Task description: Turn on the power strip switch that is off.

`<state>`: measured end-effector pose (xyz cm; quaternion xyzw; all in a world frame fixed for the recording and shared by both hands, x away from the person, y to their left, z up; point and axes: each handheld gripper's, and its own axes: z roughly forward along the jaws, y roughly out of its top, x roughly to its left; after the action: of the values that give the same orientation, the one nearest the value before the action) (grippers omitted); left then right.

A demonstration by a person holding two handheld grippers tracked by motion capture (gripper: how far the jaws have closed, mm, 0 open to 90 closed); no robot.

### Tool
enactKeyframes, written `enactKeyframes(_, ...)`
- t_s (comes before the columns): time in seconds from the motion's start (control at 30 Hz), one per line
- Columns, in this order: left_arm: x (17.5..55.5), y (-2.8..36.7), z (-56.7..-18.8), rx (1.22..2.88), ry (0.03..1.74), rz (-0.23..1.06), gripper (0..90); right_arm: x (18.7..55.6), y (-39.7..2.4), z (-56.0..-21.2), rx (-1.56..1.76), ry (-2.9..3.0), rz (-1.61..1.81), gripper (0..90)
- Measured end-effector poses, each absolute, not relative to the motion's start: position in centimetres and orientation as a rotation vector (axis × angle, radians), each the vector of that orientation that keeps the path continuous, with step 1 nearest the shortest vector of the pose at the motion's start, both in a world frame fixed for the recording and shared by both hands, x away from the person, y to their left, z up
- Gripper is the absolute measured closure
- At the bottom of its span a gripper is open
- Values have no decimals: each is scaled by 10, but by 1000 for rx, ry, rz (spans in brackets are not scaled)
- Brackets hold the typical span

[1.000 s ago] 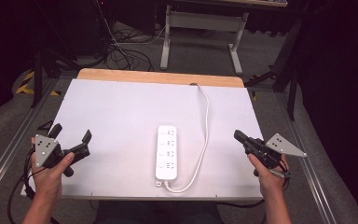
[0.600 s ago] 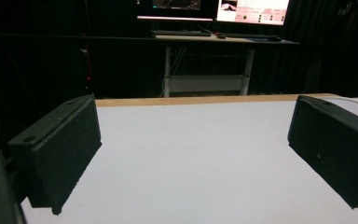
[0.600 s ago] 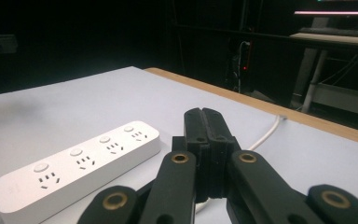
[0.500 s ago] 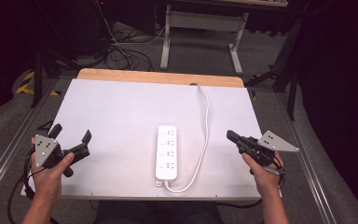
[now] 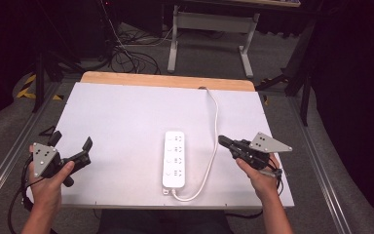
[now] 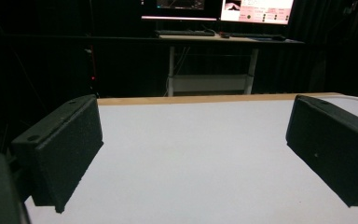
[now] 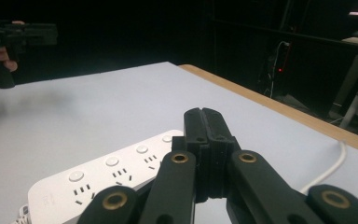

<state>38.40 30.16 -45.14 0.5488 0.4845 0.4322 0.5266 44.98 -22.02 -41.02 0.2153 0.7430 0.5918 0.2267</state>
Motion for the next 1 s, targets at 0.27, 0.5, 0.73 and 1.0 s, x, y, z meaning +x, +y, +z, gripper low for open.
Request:
enactKeyframes(0.27,380,305,-452,1312,1164,1040,42,455,-198,-414,539,2121,1589,900)
enactKeyframes(0.5,374,309,-452,1307,1176,1041,39,460,-176,-416,492,2180,1574,900)
enactKeyframes(0.73,367,313,-453,1322,1175,1053,39,466,-161,-420,450,2229,1558,900)
enactKeyframes(1.0,357,319,-454,1333,1181,1066,39,474,-147,-422,447,2258,1546,900)
